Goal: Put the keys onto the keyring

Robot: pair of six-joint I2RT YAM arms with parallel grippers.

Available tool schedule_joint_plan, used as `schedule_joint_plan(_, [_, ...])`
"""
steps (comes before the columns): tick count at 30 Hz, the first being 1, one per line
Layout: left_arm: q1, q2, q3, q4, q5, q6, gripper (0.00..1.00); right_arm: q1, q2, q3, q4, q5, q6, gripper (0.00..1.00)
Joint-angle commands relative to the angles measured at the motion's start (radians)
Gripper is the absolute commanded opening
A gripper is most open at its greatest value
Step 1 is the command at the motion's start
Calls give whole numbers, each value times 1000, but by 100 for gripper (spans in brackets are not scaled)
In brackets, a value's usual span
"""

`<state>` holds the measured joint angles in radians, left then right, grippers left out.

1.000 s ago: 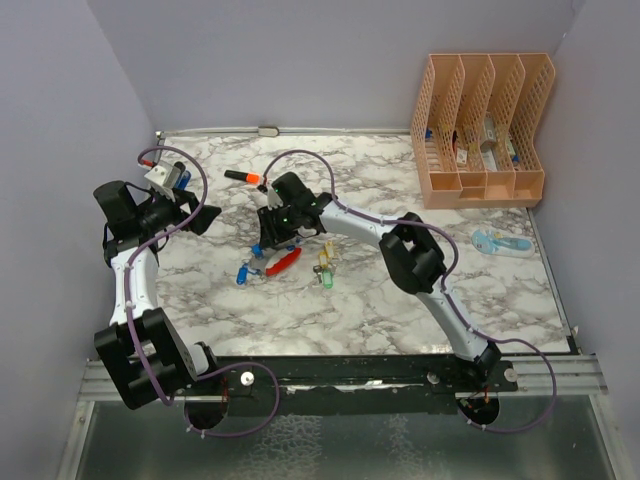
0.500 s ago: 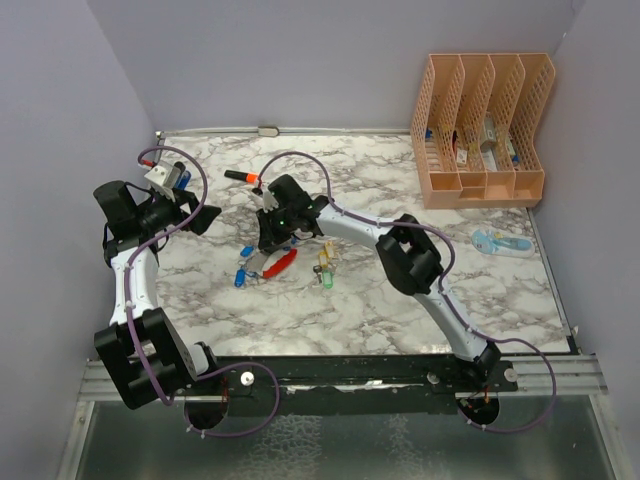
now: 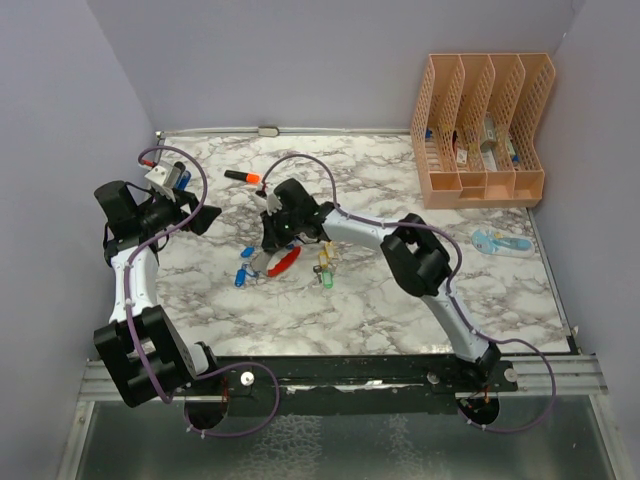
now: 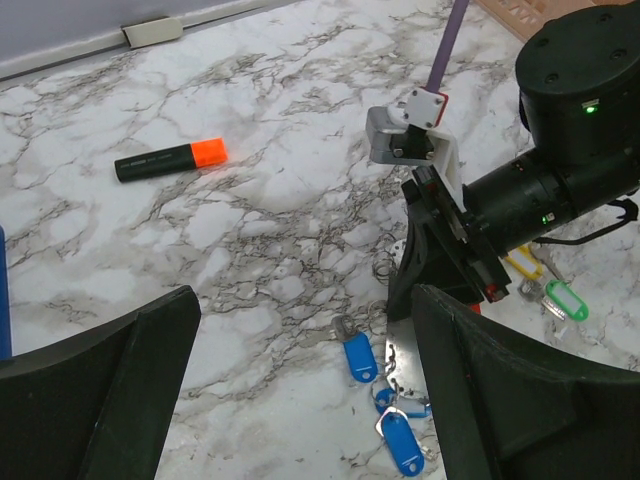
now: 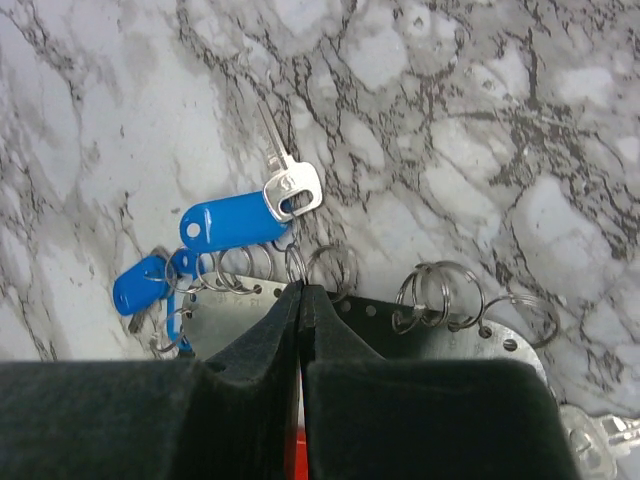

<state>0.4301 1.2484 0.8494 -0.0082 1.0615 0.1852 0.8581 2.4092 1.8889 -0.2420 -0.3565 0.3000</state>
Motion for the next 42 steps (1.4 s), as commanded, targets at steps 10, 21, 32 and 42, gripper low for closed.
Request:
schedule_joint_plan(10, [-13, 6, -6, -69, 71, 68, 90, 5, -285, -330, 313, 90, -35, 1])
schedule_joint_plan(21, [-22, -1, -13, -86, 57, 91, 90, 5, -216, -232, 237, 82, -97, 11])
schedule_joint_plan(32, [-22, 7, -16, -75, 45, 86, 90, 5, -54, -23, 77, 102, -182, 22])
schedule_joint_plan(42, [-22, 13, -16, -60, 42, 78, 90, 4, -48, -85, 58, 108, -155, 26])
